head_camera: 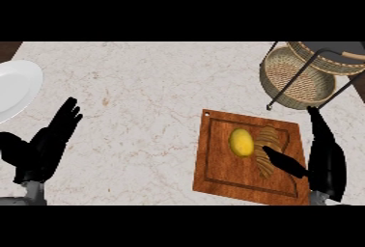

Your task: Pick the croissant from the cutting board and place it in the tiered basket

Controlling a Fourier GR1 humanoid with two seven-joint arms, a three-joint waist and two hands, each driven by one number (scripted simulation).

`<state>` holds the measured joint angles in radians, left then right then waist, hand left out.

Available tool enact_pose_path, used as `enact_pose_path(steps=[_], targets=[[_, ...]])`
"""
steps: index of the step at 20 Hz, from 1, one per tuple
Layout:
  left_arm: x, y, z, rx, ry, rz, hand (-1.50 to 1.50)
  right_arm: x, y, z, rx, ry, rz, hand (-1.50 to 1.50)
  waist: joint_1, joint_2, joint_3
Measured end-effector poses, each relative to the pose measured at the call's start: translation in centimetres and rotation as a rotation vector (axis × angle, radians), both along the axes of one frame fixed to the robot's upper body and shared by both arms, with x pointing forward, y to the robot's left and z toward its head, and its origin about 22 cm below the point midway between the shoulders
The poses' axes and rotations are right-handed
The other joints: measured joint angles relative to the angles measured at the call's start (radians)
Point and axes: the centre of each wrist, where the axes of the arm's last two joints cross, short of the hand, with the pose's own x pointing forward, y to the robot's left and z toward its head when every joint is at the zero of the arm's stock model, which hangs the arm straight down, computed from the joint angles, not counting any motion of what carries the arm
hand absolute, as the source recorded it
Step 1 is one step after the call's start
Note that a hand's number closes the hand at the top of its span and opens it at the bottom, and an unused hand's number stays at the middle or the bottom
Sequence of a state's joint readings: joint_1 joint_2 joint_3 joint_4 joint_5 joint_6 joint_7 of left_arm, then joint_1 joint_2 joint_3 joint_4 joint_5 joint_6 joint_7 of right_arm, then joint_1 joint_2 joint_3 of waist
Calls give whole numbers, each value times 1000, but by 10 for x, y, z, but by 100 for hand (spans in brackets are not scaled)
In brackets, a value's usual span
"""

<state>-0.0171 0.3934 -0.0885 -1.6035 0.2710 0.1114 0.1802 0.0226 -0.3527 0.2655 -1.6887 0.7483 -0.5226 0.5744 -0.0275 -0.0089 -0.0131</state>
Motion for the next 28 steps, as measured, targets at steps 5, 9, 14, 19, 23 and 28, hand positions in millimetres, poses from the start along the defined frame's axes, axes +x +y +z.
enact_pose_path(steps=[5, 9, 14, 19, 23, 28], targets=[[1, -1, -1, 2, 7, -13, 0, -9, 20, 17, -65, 318, 52, -150, 15, 2, 0], [6, -3, -1, -1, 2, -25, 0, -4, 52, 55, -88, 432, 71, -150, 25, 4, 4], [9, -8, -5, -8, -2, -34, 0, 4, 81, 81, -95, 425, 71, -150, 30, 6, 9], [10, -8, -6, -11, -10, -32, 0, 19, 84, 71, -111, 471, 17, -150, 32, 8, 11], [14, -7, -3, -13, -7, -28, 0, 21, 85, 56, -122, 516, -16, -150, 28, 9, 12], [13, -3, -1, -14, -1, -28, 0, 20, 75, 35, -152, 556, -66, -150, 28, 9, 13]])
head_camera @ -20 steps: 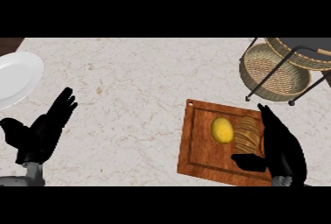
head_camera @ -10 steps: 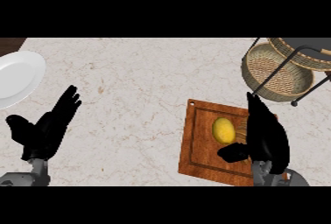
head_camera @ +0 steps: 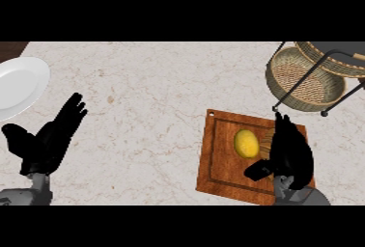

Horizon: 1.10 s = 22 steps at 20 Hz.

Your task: Pick the croissant from the cutting board and place it in the tiered basket

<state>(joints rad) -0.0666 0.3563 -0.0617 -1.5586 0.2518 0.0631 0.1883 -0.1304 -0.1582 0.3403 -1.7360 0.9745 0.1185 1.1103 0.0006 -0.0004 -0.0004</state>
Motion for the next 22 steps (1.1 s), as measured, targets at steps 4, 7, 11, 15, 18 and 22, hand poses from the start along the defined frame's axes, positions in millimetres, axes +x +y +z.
enact_pose_path(steps=[4, 7, 11, 15, 18, 22], targets=[[-1, -4, 1, -1, -2, -2, 0, 2, -1, -11, -52, -3, -29, -150, 0, 0, 0], [-3, -3, -1, 1, -3, -2, 0, -2, 1, -19, -85, -1, -37, -150, 0, 0, 0], [-5, -1, -2, -1, -1, -1, 0, 0, -11, -24, -98, 13, -64, -150, 0, 0, 0], [-9, -4, -9, 3, -4, -6, 0, 2, -21, -31, -33, 76, -72, 150, 0, -3, -2], [-6, -5, 0, 3, -9, -1, 0, 2, -18, -33, -34, 97, -47, 150, 0, -7, -7], [-7, -1, 1, 7, -14, 1, 0, 4, -19, -36, -79, 123, -12, 150, 0, -9, -10]])
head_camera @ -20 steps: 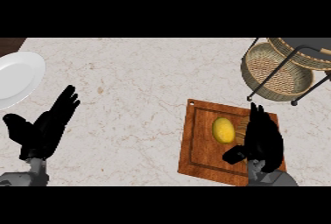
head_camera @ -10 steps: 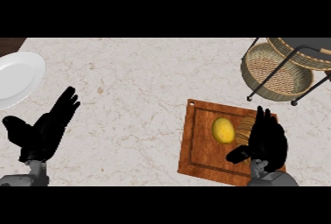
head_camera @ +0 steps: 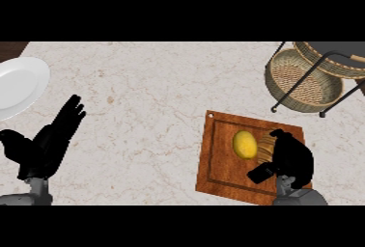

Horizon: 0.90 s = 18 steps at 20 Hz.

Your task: Pick the croissant from the cutting board and place it in the tiered basket

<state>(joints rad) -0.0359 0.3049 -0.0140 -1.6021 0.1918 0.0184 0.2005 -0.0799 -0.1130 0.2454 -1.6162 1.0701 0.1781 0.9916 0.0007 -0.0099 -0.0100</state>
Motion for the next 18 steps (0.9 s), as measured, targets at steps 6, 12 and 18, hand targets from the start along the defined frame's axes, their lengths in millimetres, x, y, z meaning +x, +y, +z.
enact_pose_path(steps=[6, 12, 18], targets=[[0, 4, 0, -2, 5, -3, 0, 5, -67, 7, -61, 22, 188, 150, -1, 4, 5], [-1, 2, -3, -11, 0, 3, 0, 9, -151, 39, -146, 10, 414, 150, -7, 17, 17], [-2, 0, -5, -26, 1, 7, 0, 17, -222, 95, -137, -252, 540, 150, -17, 17, 25]])
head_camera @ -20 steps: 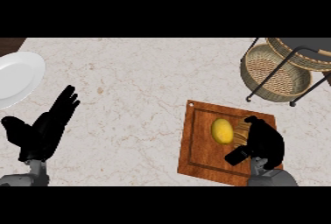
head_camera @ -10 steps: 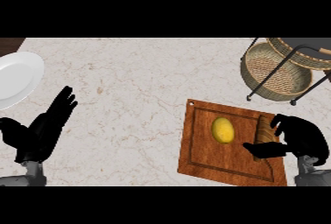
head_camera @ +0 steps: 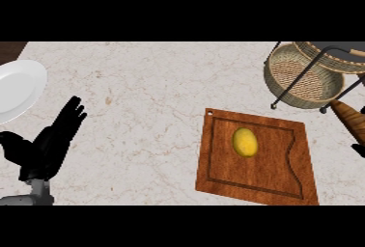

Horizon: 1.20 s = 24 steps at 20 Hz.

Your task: Pick the croissant from the cutting board and place it in the tiered basket

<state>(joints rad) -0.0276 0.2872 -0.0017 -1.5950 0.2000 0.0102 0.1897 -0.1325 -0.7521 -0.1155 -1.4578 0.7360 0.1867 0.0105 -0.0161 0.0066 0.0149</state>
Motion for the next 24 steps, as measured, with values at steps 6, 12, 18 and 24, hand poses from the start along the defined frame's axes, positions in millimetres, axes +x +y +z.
enact_pose_path(steps=[6, 12, 18, 24], targets=[[-2, 2, -2, 3, 9, 5, 0, -1, -55, 41, 274, -283, 152, 150, -1, -4, 0], [3, -1, 4, 11, -7, -12, 0, -19, -126, 85, 448, -397, 297, 150, 24, 3, -6], [13, -5, 7, 8, -3, -45, 0, -17, -157, 109, 491, -391, 328, 150, 53, 7, -10], [19, -10, 2, 21, -2, -45, 0, 17, -136, 132, 499, -369, 379, 150, 49, 2, -14]])
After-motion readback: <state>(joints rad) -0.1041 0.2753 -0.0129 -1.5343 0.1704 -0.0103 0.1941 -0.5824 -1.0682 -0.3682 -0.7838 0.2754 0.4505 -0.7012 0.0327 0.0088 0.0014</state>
